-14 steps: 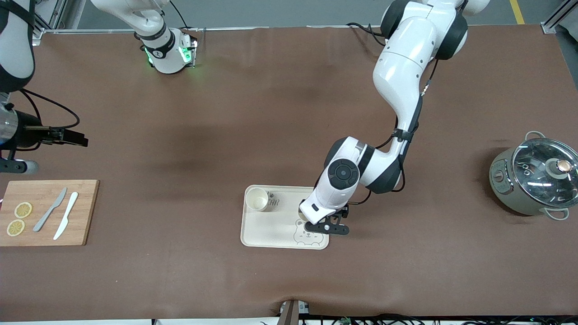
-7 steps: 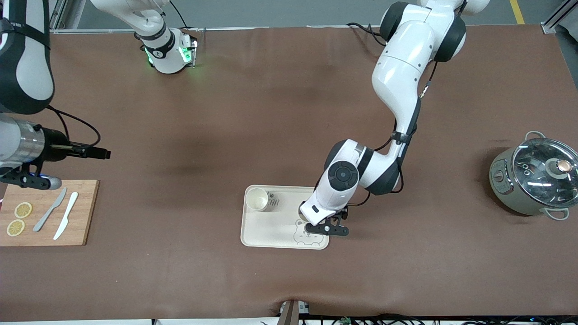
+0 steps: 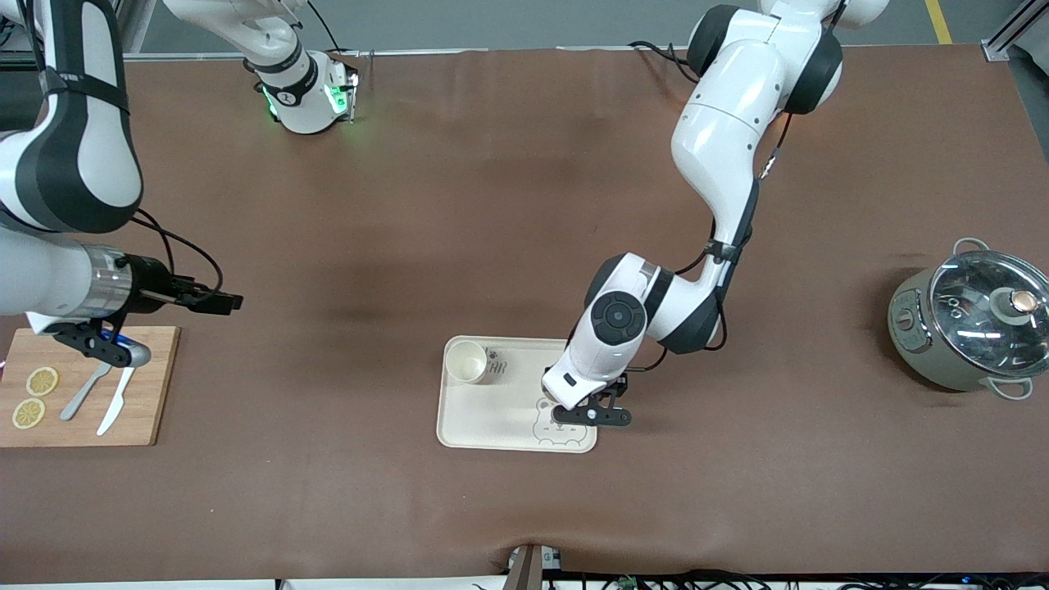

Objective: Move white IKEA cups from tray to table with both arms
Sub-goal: 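Lift the cup with the left gripper while the right gripper reaches the other cup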

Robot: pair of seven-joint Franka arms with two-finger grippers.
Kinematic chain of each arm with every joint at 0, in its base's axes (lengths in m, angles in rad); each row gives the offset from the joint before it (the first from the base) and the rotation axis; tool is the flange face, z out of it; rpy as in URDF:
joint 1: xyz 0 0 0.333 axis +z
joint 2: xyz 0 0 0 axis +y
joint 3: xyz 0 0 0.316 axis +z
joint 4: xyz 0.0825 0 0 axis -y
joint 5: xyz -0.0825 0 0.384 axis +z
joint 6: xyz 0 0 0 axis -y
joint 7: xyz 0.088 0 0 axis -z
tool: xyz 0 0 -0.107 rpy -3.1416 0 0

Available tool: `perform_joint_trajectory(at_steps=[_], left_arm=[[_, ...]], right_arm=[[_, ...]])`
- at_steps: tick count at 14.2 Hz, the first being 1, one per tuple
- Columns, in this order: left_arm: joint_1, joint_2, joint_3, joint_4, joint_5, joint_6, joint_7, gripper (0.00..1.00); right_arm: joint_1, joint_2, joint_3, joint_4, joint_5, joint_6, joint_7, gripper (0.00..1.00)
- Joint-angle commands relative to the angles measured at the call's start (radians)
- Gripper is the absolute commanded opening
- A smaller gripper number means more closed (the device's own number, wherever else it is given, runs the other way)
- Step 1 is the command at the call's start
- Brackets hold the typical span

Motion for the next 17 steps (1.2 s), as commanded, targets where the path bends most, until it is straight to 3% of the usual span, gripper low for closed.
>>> perform_joint_trajectory(at_steps=[1,10,14,17], left_arm=[[-0.026,0.015,0.021,0.023,-0.021,0.008,-0.016,0.0],[-0.007,0.008,0.018,0.022,-0.023,0.005,0.021,0.0],[0.009,-0.027,0.016,0.022,-0.021,-0.041,0.022,0.0],[0.023,-0.081,0.016,0.005,-0.02,-0.079,0.024,0.0]], right_arm=[[0.041,0.048,-0.002,0.023,0.024,0.045,0.087,1.0],[0.127,0.12,-0.002,0.025,0.027,0.125,0.272,1.0],[0.133,0.146,-0.002,0.026,0.128,0.19,0.352,1.0],[0.173,0.182,-0.002,0.026,0.138,0.231,0.371,1.0]])
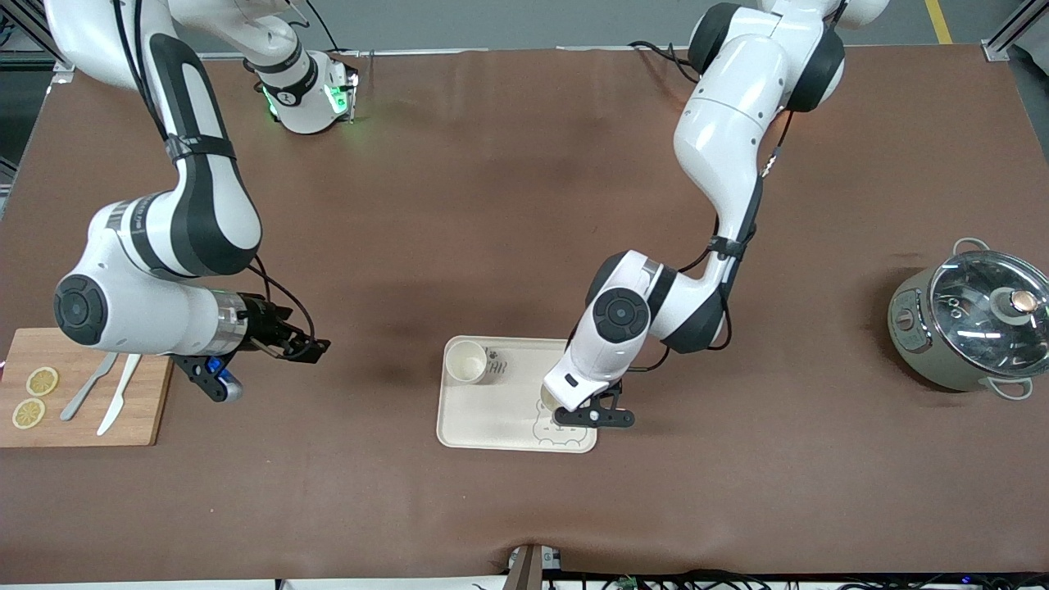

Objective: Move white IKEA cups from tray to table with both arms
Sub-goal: 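Lift the cup with the left gripper while the right gripper reaches the other cup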

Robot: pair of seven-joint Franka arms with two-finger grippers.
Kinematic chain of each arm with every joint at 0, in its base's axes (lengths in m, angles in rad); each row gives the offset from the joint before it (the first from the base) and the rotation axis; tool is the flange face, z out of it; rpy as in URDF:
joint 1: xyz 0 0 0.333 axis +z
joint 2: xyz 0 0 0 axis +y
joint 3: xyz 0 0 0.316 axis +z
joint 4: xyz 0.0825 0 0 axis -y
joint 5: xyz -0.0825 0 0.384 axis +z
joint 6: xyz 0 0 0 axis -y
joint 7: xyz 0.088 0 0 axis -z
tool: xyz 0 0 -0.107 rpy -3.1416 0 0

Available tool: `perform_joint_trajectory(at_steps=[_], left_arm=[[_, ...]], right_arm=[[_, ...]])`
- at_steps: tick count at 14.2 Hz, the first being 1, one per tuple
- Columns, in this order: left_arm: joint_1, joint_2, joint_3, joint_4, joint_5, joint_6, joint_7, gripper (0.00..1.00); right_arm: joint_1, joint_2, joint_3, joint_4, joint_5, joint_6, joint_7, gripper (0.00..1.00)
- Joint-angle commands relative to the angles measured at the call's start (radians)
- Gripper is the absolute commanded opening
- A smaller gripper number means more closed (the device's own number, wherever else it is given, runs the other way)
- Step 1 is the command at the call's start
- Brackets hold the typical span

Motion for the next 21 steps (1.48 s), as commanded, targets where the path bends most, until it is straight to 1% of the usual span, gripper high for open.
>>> perform_joint_trajectory(at_steps=[1,5,7,9,11,12,15,16,19,21], left_arm=[[0.002,-0.067,0.009,-0.026,-0.018,-0.068,0.02,0.0],[0.031,-0.145,0.007,-0.03,-0.02,-0.212,0.09,0.0],[0.049,-0.202,0.007,-0.075,-0.023,-0.243,0.136,0.0],[0.066,-0.262,0.007,-0.147,-0.021,-0.243,0.185,0.0],[0.086,-0.338,0.007,-0.249,-0.021,-0.227,0.227,0.0],[0.09,-0.383,0.007,-0.318,-0.02,-0.196,0.249,0.0],[0.116,-0.526,0.007,-0.568,-0.018,-0.037,0.312,0.0],[0.13,-0.561,0.007,-0.628,-0.018,-0.003,0.332,0.0],[0.167,-0.651,0.006,-0.763,-0.018,0.051,0.397,0.0],[0.186,-0.717,0.006,-0.884,-0.018,0.127,0.435,0.0]], right_arm=[[0.051,0.053,-0.009,0.027,0.021,0.037,0.064,1.0],[0.102,0.094,-0.009,0.032,0.02,0.105,0.166,1.0],[0.124,0.106,-0.007,0.032,0.021,0.143,0.209,1.0],[0.145,0.114,-0.007,0.032,0.021,0.158,0.261,1.0],[0.171,0.128,-0.009,0.032,0.02,0.175,0.292,1.0],[0.185,0.138,-0.007,0.032,0.021,0.201,0.324,1.0],[0.24,0.168,-0.009,0.032,0.015,0.281,0.403,1.0],[0.251,0.178,-0.007,0.032,0.015,0.296,0.42,1.0],[0.28,0.192,-0.009,0.032,0.014,0.327,0.473,1.0],[0.302,0.208,-0.009,0.032,0.014,0.341,0.5,1.0]])
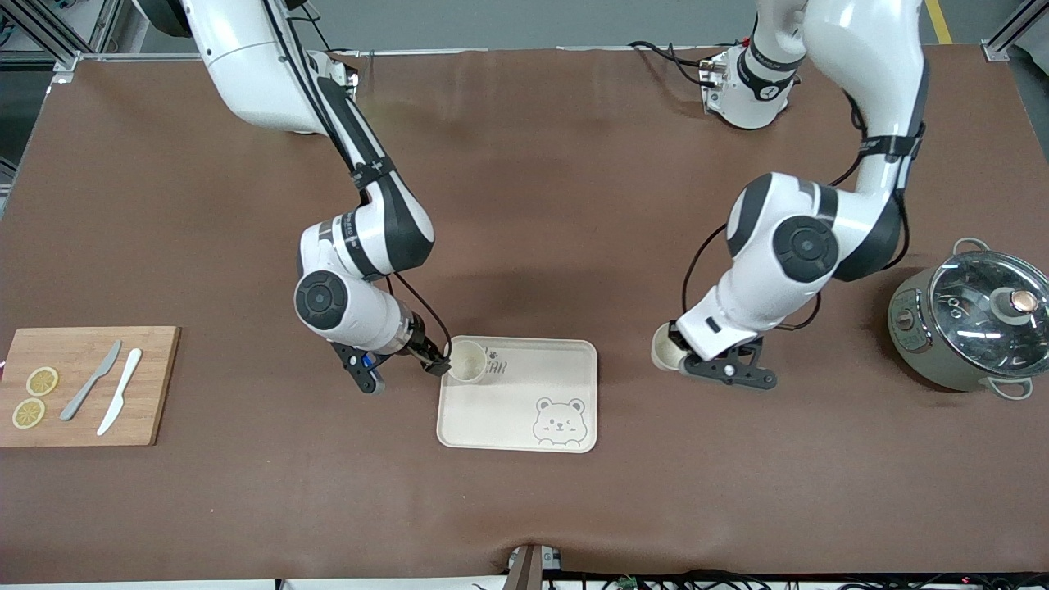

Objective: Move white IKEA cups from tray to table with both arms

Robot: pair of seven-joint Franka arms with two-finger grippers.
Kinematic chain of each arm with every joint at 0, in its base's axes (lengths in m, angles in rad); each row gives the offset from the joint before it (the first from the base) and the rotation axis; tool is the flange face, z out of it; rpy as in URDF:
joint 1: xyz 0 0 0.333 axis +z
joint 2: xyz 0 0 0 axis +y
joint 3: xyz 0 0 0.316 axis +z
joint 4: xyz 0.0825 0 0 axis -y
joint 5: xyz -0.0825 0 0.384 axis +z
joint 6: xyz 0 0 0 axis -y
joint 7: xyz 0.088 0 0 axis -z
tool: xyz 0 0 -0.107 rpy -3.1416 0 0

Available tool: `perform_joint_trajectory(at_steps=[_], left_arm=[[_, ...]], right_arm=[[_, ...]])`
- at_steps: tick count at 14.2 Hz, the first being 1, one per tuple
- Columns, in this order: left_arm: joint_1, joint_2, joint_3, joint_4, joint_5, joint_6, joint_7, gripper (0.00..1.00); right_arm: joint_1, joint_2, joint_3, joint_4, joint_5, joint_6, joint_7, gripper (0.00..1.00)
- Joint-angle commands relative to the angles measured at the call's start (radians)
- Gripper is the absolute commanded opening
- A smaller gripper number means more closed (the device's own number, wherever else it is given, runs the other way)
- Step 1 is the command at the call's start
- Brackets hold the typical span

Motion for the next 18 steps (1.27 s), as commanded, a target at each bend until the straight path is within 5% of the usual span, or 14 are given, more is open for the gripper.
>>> perform_joint_trajectory(at_steps=[1,5,9,11,18], left_arm=[[0.025,-0.14,0.003,-0.24,-0.018,0.144,0.067,0.0],[0.059,-0.19,0.003,-0.406,-0.018,0.297,0.118,0.0],[0.079,-0.226,0.001,-0.524,-0.018,0.413,0.142,0.0],[0.094,-0.241,-0.002,-0.579,-0.018,0.462,0.154,0.0],[0.1,-0.257,-0.006,-0.719,-0.024,0.58,0.171,0.0]], right_arm=[[0.03,0.028,-0.009,0.028,0.007,0.032,0.055,1.0],[0.044,0.054,-0.01,0.028,0.007,0.068,0.06,0.96],[0.056,0.063,-0.01,0.028,0.01,0.071,0.061,0.68],[0.059,0.068,-0.009,0.028,0.012,0.08,0.072,0.64],[0.067,0.08,-0.009,0.029,0.012,0.125,0.106,0.25]])
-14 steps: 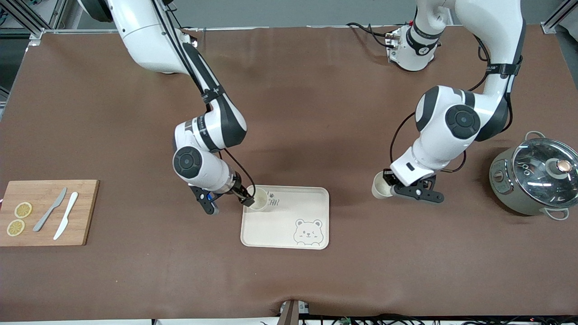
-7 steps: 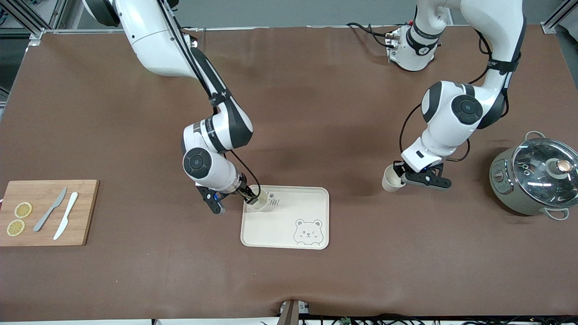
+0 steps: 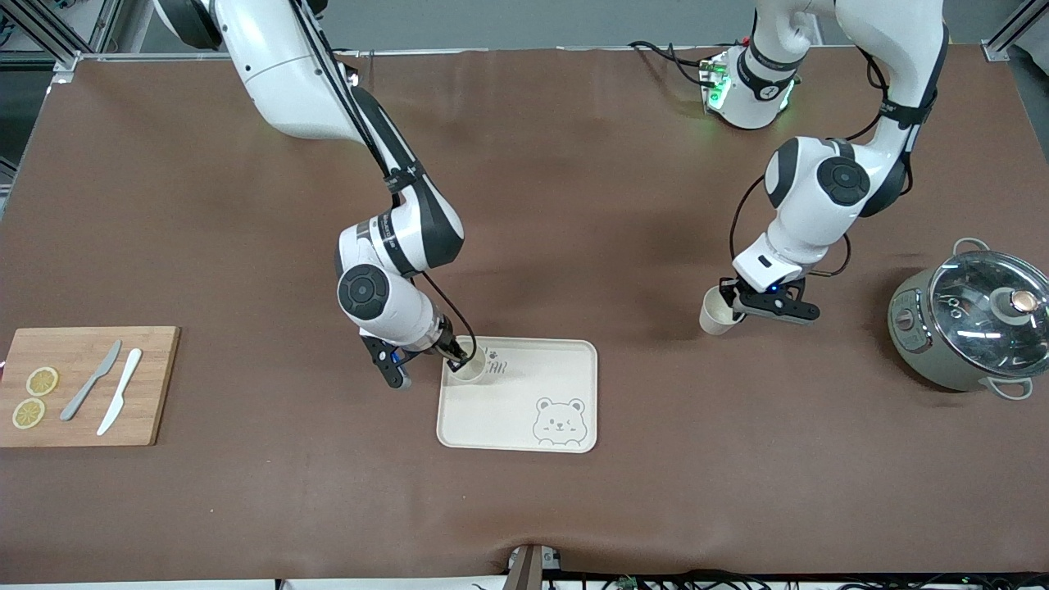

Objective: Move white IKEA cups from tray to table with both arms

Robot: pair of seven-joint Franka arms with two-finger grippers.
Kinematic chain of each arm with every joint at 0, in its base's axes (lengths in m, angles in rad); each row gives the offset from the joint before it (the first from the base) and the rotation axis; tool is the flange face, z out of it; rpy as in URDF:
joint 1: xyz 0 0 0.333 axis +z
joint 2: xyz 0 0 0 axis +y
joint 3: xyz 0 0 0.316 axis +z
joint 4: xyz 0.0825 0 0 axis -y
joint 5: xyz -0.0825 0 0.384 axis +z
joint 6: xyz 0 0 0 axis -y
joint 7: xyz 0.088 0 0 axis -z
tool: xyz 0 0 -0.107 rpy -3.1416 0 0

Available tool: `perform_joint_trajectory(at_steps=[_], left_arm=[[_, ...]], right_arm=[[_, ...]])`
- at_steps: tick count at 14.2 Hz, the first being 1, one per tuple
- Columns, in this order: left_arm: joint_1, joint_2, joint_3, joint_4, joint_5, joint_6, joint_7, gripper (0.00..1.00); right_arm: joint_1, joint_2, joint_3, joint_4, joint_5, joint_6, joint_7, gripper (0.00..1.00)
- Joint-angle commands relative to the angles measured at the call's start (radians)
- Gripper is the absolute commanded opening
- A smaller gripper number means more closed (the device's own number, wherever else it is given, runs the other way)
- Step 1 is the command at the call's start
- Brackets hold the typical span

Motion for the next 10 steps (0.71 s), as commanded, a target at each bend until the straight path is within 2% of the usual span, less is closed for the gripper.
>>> perform_joint_trajectory(at_steps=[1,4,10], left_arm=[[0.006,-0.043,-0.007,-0.058,-0.024,0.017,0.026,0.0],[0.006,-0.046,-0.007,-0.076,-0.026,0.011,0.026,0.0],[0.006,-0.037,-0.008,-0.081,-0.064,-0.023,0.03,0.0]], right_arm=[[0.011,0.022,-0.008,0.028,0.012,0.003,0.02,0.22],[0.01,0.021,-0.008,0.03,0.01,0.003,0.017,0.0],[-0.007,0.012,-0.01,0.071,0.01,-0.029,0.007,0.0]])
